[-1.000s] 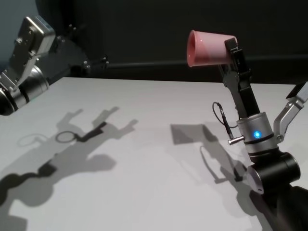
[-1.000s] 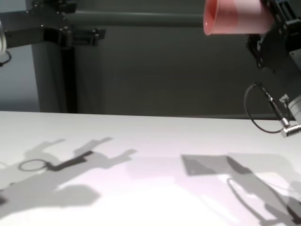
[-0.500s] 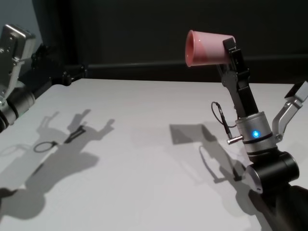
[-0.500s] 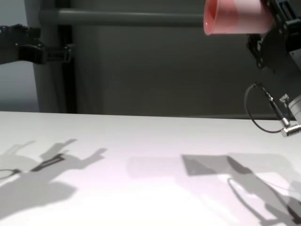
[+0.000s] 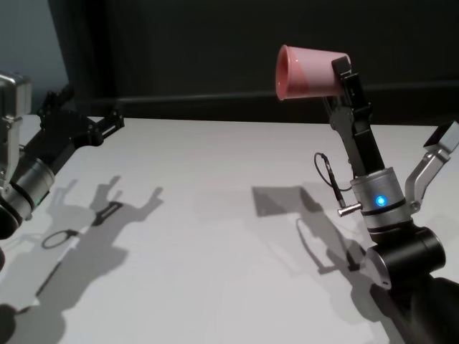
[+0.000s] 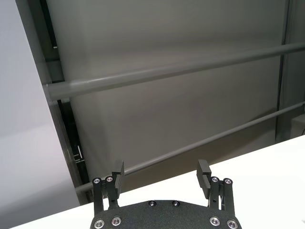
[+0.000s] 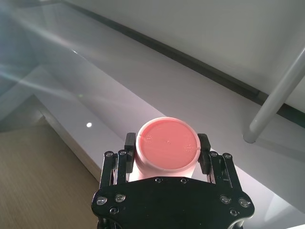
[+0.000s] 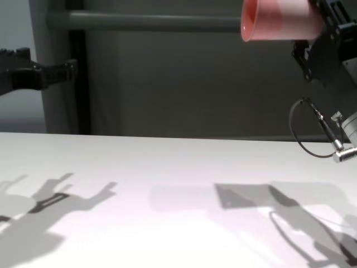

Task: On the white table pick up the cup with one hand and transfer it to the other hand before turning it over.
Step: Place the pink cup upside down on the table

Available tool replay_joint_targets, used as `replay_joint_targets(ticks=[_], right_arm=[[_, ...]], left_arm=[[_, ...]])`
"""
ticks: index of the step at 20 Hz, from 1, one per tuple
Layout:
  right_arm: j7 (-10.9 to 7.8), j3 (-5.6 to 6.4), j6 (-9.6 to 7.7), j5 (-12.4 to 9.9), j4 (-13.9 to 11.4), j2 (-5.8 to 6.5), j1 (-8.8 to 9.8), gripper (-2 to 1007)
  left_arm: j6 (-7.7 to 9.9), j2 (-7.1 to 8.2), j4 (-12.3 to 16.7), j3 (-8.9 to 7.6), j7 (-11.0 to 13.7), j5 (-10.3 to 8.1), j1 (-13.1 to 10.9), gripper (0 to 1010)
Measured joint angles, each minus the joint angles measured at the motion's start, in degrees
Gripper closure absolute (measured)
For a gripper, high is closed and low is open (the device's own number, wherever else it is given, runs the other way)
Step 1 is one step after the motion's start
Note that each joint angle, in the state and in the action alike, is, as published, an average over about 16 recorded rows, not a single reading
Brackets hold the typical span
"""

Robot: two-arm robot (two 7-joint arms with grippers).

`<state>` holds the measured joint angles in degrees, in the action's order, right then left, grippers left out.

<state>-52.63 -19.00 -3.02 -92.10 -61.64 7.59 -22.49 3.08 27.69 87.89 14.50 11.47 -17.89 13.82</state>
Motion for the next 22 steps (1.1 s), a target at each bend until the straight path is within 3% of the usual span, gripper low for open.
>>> replay_joint_targets(ticks=[8,15,22], right_arm=[[0.00,0.00,-0.02,0.02,0.00,0.00,-0.01,256],[0.00,0.00,-0.02,0.02,0.00,0.00,-0.01,256],[0.01,0.00,-0.02,0.02,0.00,-0.01,-0.01,256]], left_arm=[[-2.06,-1.82,1.84,-0.94,-1.80,1.36,-4.47,9],[-3.37,-2.54,2.79,-0.96,-2.49,3.46,-7.11,9],[-4.32,-3.85,3.25,-1.43,-2.66,4.25,-9.41,9]])
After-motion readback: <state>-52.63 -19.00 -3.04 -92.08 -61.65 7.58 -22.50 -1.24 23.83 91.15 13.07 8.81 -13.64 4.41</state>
